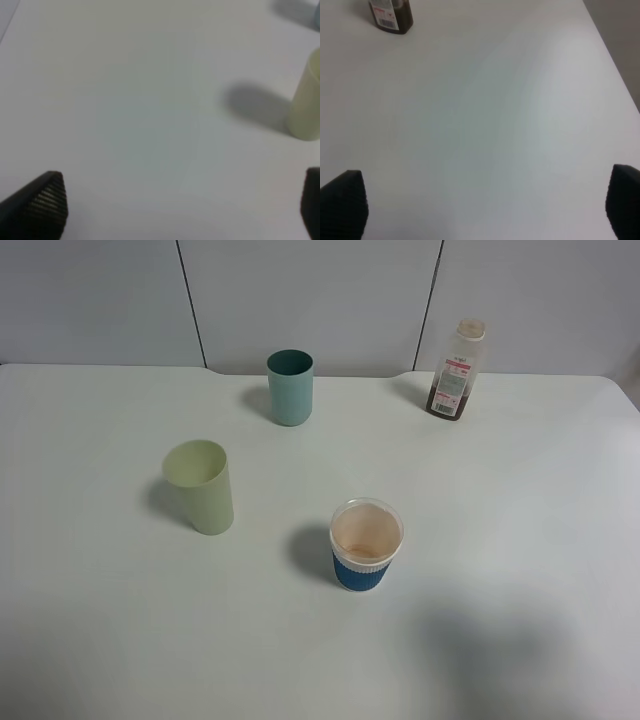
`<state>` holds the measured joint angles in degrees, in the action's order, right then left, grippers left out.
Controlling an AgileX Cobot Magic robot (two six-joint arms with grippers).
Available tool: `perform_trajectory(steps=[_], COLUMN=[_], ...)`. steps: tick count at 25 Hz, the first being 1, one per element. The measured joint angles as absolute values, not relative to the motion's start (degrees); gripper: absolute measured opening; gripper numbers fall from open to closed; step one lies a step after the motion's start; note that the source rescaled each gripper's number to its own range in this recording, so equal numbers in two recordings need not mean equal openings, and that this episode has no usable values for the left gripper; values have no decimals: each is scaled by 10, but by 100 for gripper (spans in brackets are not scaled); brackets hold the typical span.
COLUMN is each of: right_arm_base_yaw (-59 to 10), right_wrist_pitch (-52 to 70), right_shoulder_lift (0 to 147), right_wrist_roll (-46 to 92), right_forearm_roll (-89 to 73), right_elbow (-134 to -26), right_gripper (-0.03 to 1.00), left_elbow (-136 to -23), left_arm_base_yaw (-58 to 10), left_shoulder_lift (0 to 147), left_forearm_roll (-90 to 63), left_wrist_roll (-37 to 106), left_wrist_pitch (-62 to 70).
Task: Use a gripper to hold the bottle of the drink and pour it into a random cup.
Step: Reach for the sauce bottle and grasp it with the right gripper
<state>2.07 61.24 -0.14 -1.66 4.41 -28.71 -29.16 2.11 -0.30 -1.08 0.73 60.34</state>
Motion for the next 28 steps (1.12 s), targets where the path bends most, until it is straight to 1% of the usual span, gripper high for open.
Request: perform_trajectory(steps=[28], right_arm_base_yaw=[21], right_wrist_pitch=[612], right_shoulder_lift=[-1], right_wrist_roll=[-17], right_forearm_roll=[44], right_elbow=[-287], right_gripper=[93], left_elbow=[-292], left_arm_base_yaw=[21], left_shoulder_lift=[-3], left_forearm_roll=[-11], left_wrist_roll=[8], left_wrist_pitch=[603])
